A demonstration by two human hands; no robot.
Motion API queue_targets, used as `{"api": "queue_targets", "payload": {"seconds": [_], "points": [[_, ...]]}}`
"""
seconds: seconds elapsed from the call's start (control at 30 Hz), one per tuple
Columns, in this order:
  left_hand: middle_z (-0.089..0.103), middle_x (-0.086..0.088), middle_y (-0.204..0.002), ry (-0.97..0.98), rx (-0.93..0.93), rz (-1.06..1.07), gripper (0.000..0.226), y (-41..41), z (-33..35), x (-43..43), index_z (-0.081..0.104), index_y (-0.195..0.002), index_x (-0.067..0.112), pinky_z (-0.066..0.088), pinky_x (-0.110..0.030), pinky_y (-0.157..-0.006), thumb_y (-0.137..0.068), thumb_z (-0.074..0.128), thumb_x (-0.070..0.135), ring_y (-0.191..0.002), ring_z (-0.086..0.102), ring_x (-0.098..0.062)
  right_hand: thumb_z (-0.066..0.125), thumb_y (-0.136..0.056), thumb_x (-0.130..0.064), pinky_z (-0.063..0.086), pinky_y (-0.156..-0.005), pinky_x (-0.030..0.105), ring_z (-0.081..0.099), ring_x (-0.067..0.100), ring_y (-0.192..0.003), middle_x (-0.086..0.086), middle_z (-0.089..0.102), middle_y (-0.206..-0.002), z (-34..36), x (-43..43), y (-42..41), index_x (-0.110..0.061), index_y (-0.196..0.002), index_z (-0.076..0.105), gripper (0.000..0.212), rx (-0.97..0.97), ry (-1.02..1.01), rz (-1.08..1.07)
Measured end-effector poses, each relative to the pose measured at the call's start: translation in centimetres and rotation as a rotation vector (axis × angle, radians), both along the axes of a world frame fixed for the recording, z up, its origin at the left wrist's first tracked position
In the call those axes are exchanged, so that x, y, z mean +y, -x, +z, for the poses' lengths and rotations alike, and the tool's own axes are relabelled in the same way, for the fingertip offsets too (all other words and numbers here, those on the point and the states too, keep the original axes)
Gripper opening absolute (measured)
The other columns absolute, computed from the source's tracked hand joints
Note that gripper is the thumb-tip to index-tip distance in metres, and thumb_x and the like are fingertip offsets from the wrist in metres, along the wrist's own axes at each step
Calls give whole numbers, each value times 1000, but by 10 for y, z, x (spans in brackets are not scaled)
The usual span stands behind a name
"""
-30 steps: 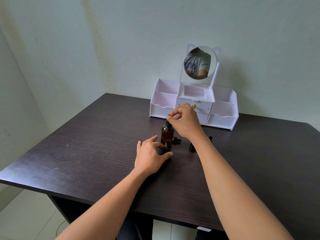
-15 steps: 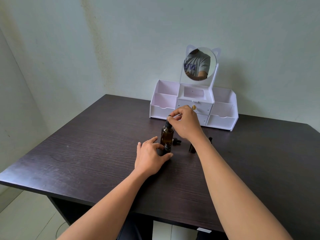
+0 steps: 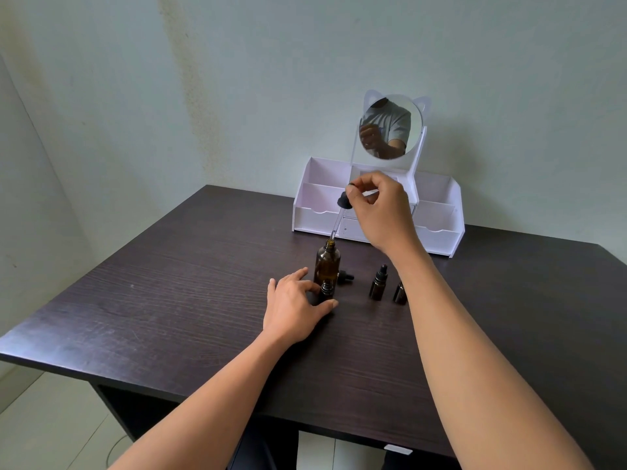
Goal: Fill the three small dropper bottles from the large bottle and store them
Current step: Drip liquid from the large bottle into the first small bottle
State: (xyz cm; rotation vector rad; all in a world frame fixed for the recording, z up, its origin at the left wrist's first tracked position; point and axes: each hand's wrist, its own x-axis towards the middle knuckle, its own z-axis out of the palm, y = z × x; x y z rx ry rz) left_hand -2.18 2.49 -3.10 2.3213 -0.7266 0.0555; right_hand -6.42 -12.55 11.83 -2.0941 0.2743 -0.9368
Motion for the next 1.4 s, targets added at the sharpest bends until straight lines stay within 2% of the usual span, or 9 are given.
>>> {"api": "queue_targets", "payload": {"seconds": [0.07,0.2,0.33,0.43,0.6,0.77,1.0,1.2,1.4], "points": [[39,3,-155,-5,1,0,50,1,1,1,71,-115,29,10,-48,-121,-78,70,63,-142,34,-14,63,-95,-22,49,-67,20,68,12,-75,-2,70,-94,6,0,3,-24,-91,61,5,-53,8,-7],[38,3,-155,-14,8,-8,50,1,2,1,71,-116,30,10,-48,-121,-79,70,62,-142,34,-14,60,-97,-22,57,-64,33,70,19,-67,2,68,-94,19,0,11,-22,-95,58,2,-146,-14,-4],[38,4,-156,-18,18,-15,49,0,3,1,70,-116,29,10,-50,-121,-79,70,62,-142,34,-15,57,-100,-19,57,-53,32,69,18,-60,9,68,-88,28,2,21,-16,-97,56,4,-200,-62,25],[38,3,-155,-13,14,-18,49,0,2,1,71,-115,29,10,-51,-121,-79,70,62,-142,35,-16,57,-99,-17,58,-52,33,70,23,-61,7,68,-83,29,5,27,-14,-97,56,4,-220,-83,47],[38,3,-156,-24,19,-17,49,0,2,1,70,-117,29,10,-52,-121,-80,69,61,-142,34,-16,61,-98,-16,60,-56,36,71,23,-62,8,69,-83,20,9,32,-13,-98,57,5,-193,-121,64],[37,3,-156,-31,21,-18,49,-1,2,0,70,-117,29,10,-52,-121,-80,69,61,-143,34,-16,63,-96,-14,53,-51,23,69,17,-59,5,69,-85,7,17,36,-7,-106,60,12,-129,-169,72],[37,4,-156,-34,15,-16,48,-3,0,0,70,-116,30,10,-53,-121,-80,68,62,-143,34,-16,63,-97,-16,63,-67,43,71,19,-63,-4,68,-76,-11,21,36,-18,-98,64,2,-68,-132,77],[37,4,-156,-41,14,-8,46,-3,-1,-2,70,-114,31,9,-53,-120,-80,69,61,-143,34,-17,62,-97,-16,63,-67,43,70,18,-60,-3,68,-74,-21,26,36,-28,-89,61,14,-38,-78,68],[37,4,-156,-41,7,-7,47,-5,-2,-3,70,-116,31,9,-54,-120,-80,68,62,-143,35,-17,63,-97,-18,62,-67,46,71,19,-63,-1,69,-78,-30,27,34,-19,-98,63,2,-13,-77,68]]}}
